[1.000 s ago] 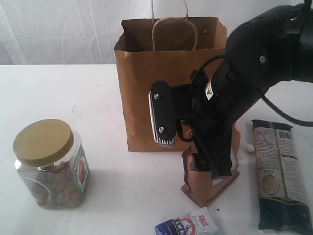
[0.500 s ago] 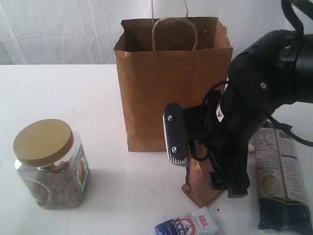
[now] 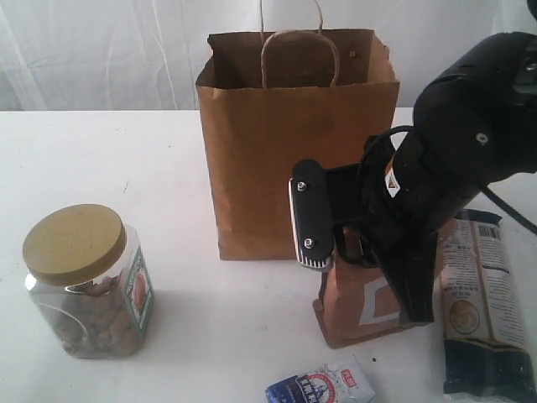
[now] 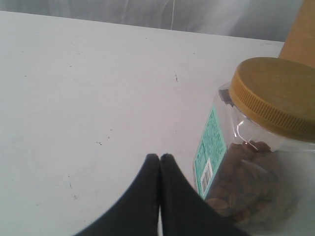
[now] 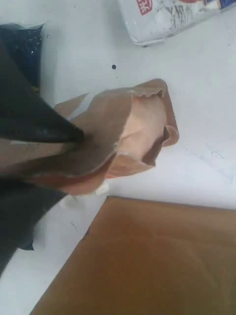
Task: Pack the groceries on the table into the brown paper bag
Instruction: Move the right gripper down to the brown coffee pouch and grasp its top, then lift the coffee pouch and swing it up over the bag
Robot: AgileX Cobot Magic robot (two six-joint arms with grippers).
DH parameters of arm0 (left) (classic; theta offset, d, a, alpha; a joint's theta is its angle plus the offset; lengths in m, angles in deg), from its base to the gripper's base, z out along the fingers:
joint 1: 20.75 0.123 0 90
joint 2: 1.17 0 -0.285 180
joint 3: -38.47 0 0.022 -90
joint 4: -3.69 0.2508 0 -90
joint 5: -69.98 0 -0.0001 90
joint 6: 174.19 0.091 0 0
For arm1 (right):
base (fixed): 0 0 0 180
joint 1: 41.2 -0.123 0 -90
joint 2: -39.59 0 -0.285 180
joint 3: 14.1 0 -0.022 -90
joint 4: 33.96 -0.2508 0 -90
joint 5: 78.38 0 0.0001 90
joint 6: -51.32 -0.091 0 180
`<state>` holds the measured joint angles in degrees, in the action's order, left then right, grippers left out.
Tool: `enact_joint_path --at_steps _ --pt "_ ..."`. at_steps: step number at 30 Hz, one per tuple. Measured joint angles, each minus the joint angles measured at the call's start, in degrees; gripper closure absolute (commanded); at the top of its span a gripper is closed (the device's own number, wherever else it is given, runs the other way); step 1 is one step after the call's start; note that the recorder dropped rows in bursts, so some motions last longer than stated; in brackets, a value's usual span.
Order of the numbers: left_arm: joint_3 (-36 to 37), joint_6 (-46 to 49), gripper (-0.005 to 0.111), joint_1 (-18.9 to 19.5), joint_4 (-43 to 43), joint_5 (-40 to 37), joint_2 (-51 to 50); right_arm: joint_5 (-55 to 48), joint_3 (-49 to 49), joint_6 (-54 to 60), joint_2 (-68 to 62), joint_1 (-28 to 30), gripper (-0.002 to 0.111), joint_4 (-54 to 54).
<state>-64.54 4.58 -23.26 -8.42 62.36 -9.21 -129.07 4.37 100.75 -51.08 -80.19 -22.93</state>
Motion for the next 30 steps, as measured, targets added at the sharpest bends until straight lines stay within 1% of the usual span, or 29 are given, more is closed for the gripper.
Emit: enact_joint_path --at_steps 3,12,18,21,24,30 --pt "0.0 0.0 0.107 0.0 0.0 0.0 0.0 0.0 0.0 0.0 0.0 0.0 0.108 0.0" --pt "0.0 0.0 0.107 0.0 0.0 0.0 0.0 -0.7 0.0 0.0 1.1 0.0 0.108 0.0" --pt "0.0 0.0 0.107 0.0 0.0 0.0 0.0 -0.9 0.0 -0.4 5.5 0.0 0.108 -1.5" --pt "0.0 0.0 0.107 0.0 0.0 0.0 0.0 0.0 0.0 -0.4 8.2 0.0 0.108 -4.3" --pt "0.0 0.0 0.107 0.0 0.0 0.0 0.0 1.9 0.0 -0.4 10.9 0.0 0.108 -11.5" --pt "0.0 0.0 0.107 0.0 0.0 0.0 0.0 3.7 -3.0 3.0 13.4 0.0 0.108 -34.0"
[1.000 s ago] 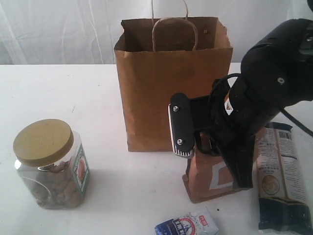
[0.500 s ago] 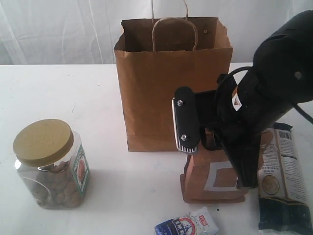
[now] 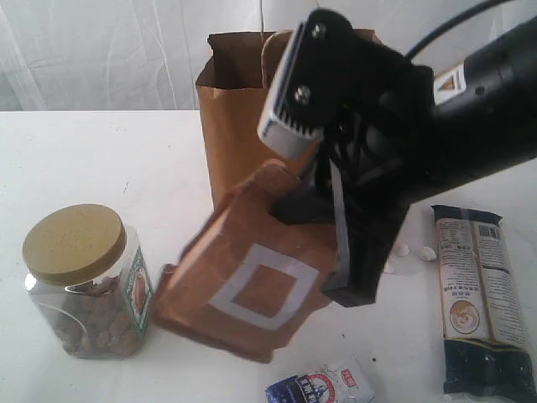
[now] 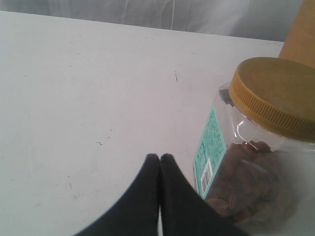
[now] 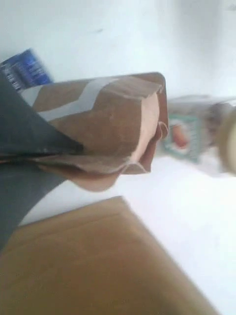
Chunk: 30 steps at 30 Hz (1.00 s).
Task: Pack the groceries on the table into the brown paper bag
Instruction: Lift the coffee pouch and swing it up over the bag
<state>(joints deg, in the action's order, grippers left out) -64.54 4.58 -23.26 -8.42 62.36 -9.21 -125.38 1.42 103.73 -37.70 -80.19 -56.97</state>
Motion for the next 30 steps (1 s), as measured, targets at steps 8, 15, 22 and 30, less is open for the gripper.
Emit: enact_joint_path --at_steps 8,15,22,30 --pt "0.0 0.0 0.107 0.0 0.0 0.0 0.0 0.6 -3.4 3.8 0.0 0.0 0.108 -13.0" --pt "0.0 0.0 0.107 0.0 0.0 0.0 0.0 1.4 -5.5 5.1 -0.2 0.0 0.108 -18.4" --pt "0.0 0.0 0.107 0.0 0.0 0.0 0.0 2.5 -7.9 5.8 -0.9 0.0 0.108 -23.2" --pt "0.0 0.0 0.107 0.0 0.0 0.0 0.0 2.8 -10.4 7.5 -1.8 0.0 0.108 -28.4"
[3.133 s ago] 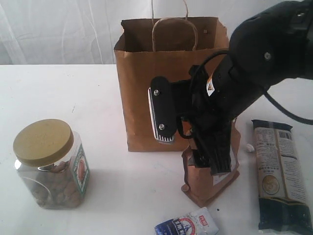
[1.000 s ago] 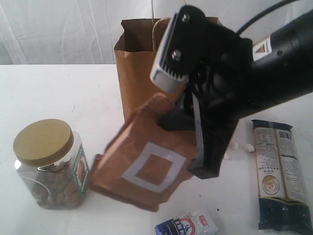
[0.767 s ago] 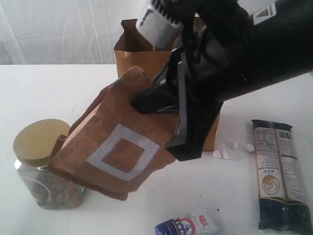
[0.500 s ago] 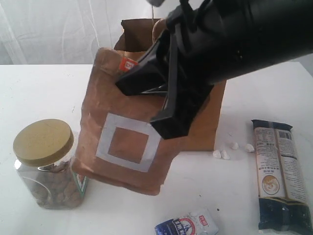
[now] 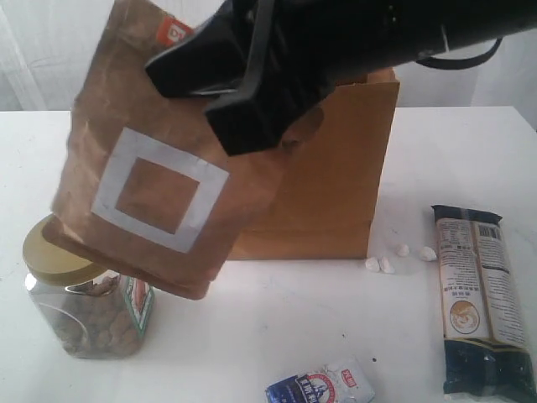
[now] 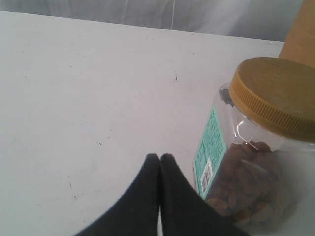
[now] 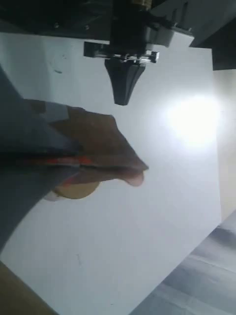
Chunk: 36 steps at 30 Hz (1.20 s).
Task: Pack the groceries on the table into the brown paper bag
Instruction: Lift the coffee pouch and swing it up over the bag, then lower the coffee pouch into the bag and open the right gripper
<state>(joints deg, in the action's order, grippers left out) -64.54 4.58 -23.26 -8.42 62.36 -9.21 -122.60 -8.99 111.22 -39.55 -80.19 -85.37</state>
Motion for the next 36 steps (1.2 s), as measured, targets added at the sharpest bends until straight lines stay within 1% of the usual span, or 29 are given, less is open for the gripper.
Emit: enact_joint_path --at_steps 7,13,22,26,30,36 --pt "0.0 0.0 0.107 0.0 0.0 0.0 0.0 1.0 -5.0 3.5 -0.4 0.0 0.108 -9.0" --pt "0.0 0.0 0.107 0.0 0.0 0.0 0.0 3.3 -10.4 3.7 -1.8 0.0 0.108 -12.2" --pt "0.0 0.0 0.107 0.0 0.0 0.0 0.0 14.1 -16.6 3.7 -5.2 0.0 0.108 -12.7" --pt "0.0 0.0 0.107 0.0 0.0 0.0 0.0 21.0 -17.6 3.7 -6.0 0.0 0.108 -12.8" --pt "0.0 0.0 0.107 0.0 0.0 0.0 0.0 28.1 -17.9 3.8 -6.8 0.0 0.108 -9.9" --pt "0.0 0.0 0.107 0.0 0.0 0.0 0.0 36.0 -17.9 4.1 -9.1 0.0 0.108 3.4"
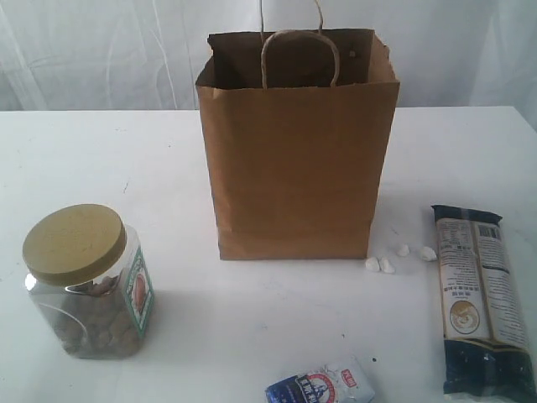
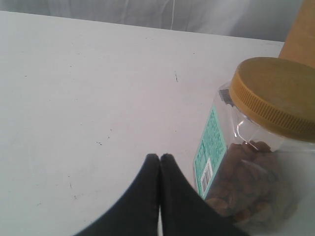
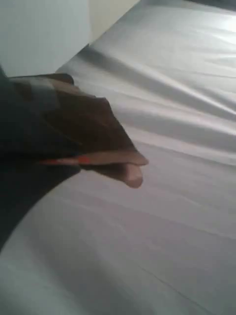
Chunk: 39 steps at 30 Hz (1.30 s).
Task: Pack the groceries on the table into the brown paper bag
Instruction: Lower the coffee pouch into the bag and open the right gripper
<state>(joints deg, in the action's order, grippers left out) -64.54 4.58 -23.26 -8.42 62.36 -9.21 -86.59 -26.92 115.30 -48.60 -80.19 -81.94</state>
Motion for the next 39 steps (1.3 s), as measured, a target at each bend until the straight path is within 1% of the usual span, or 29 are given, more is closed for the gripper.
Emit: enact_joint_path --at_steps 3,6,9,12,16,26,33,39 --pt "0.0 0.0 0.107 0.0 0.0 0.0 0.0 1.2 0.0 0.0 -0.8 0.1 0.108 5.3" --pt "0.0 0.0 0.107 0.0 0.0 0.0 0.0 1.4 0.7 0.0 -1.0 1.4 0.108 9.3" --pt "0.0 0.0 0.107 0.0 0.0 0.0 0.0 0.8 3.0 -0.3 -1.0 4.7 0.108 10.8" --pt "0.0 0.0 0.107 0.0 0.0 0.0 0.0 -0.8 4.5 -3.0 -1.2 7.8 0.108 11.4" --pt "0.0 0.0 0.107 0.0 0.0 0.0 0.0 -1.0 4.7 -6.5 -1.4 10.3 0.108 12.0" --pt "0.0 0.0 0.107 0.0 0.0 0.0 0.0 -1.0 5.2 -7.4 -1.8 10.8 0.108 12.0" --pt "0.0 0.0 0.107 -0.1 0.0 0.0 0.0 -7.0 7.8 -7.4 -3.9 10.8 0.108 13.0" --pt "0.0 0.0 0.107 -0.1 0.0 0.0 0.0 -6.6 7.9 -7.4 -5.7 10.8 0.108 15.2"
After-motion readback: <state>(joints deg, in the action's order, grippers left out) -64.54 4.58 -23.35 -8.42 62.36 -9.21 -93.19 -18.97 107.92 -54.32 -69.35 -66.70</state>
